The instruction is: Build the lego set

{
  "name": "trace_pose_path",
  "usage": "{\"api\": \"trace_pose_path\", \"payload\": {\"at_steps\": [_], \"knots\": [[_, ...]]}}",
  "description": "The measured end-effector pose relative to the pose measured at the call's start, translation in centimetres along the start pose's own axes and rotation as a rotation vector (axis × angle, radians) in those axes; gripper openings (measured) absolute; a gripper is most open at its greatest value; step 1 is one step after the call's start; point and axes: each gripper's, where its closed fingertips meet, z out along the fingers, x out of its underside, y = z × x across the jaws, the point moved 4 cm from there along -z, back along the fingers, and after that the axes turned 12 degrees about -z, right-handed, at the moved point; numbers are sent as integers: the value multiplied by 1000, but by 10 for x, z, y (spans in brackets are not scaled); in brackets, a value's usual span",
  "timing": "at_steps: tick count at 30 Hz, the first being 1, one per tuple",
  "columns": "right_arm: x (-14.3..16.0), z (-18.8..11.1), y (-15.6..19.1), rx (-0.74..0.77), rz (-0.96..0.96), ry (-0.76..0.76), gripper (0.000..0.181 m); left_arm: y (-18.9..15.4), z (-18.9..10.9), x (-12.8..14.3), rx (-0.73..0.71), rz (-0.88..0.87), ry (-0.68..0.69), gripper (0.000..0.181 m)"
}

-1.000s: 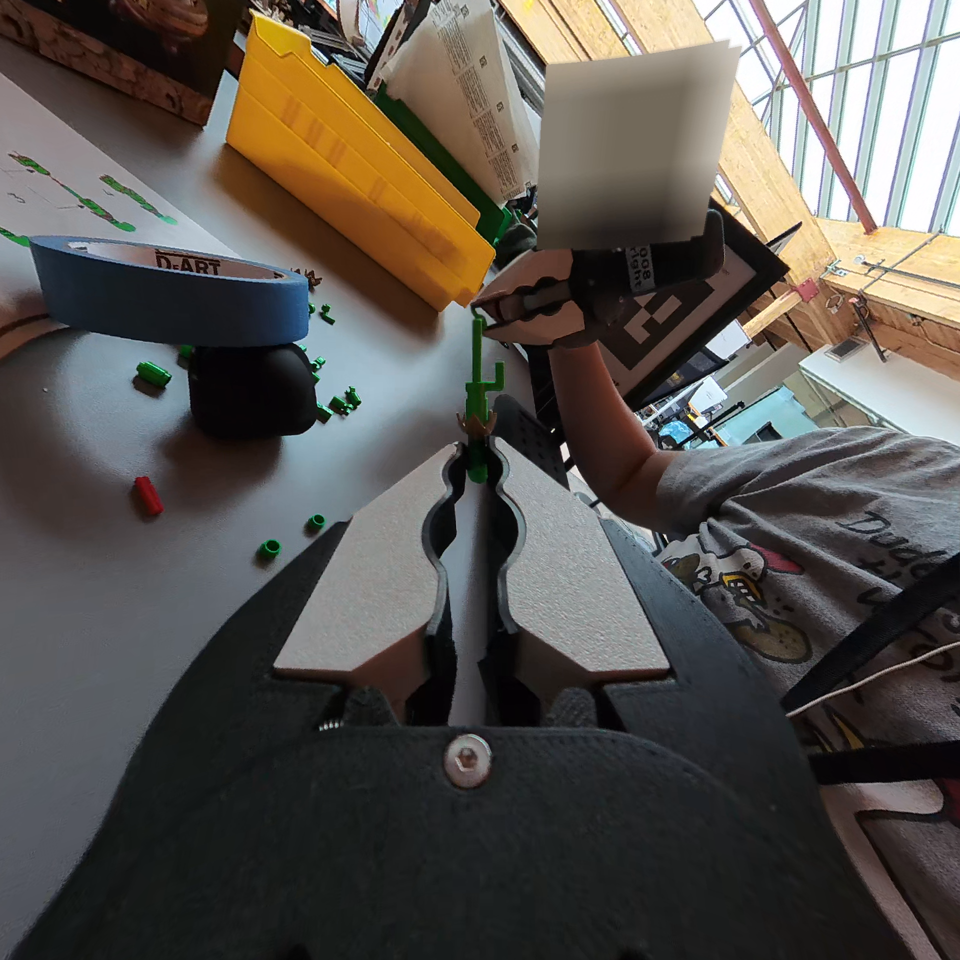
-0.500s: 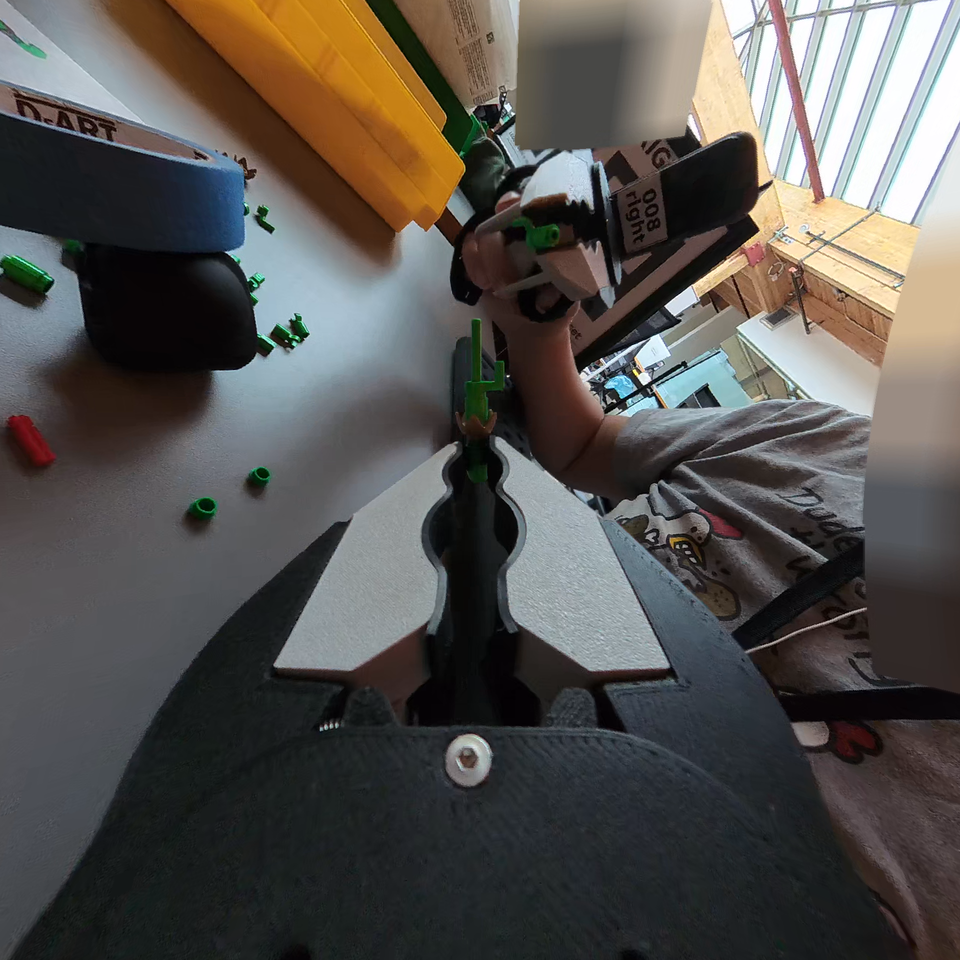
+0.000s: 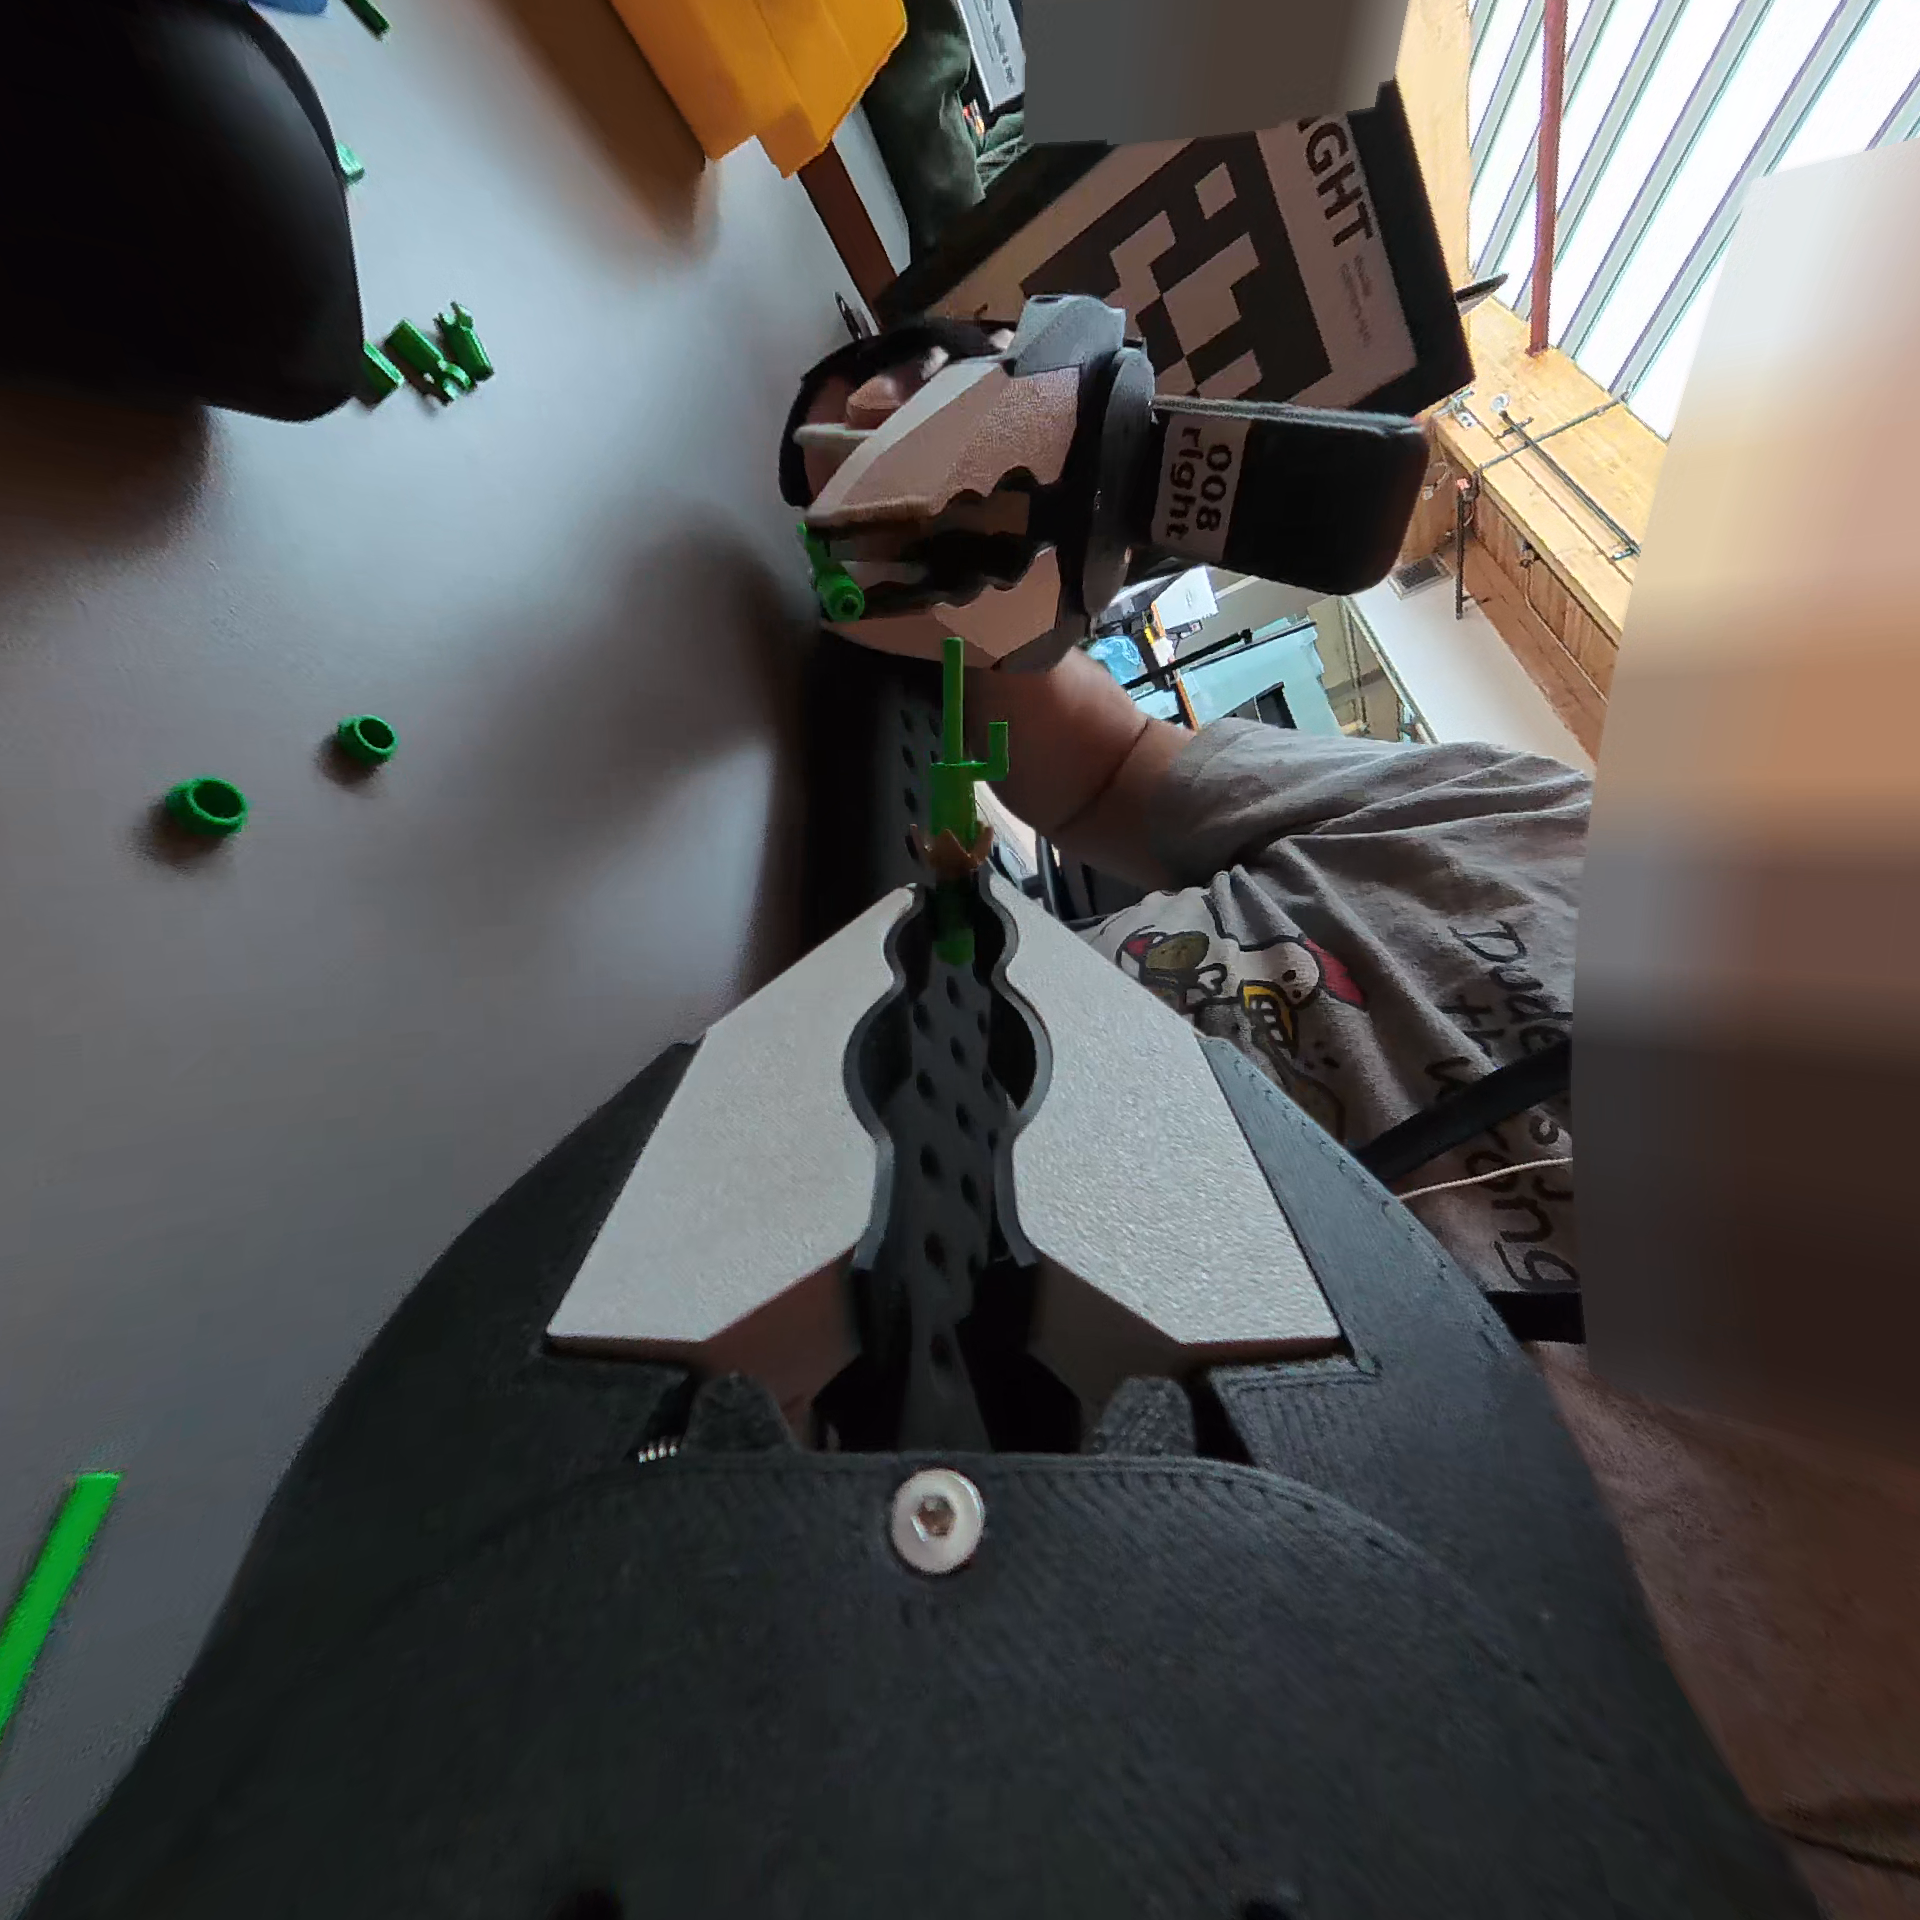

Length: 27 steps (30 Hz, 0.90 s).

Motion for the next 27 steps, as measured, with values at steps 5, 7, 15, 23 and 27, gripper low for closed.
{"api": "trace_pose_path", "payload": {"at_steps": [5, 7, 15, 23, 27], "knots": [[0, 9, 10, -120, 67, -8, 10, 4, 3, 9, 0, -46, 70, 5], [-1, 11, 14, -169, 65, -22, 10, 6, 5, 14, -23, -40, 115, 5], [-6, 19, 18, -250, 34, -87, 11, 13, 3, 18, -28, -112, 150, 5], [-5, 20, 7, -152, -14, -96, 10, 5, -2, 13, 14, -74, 144, 5], [-4, 17, -2, -80, -4, -88, 10, 0, -8, 1, -5, -45, 119, 5]]}}
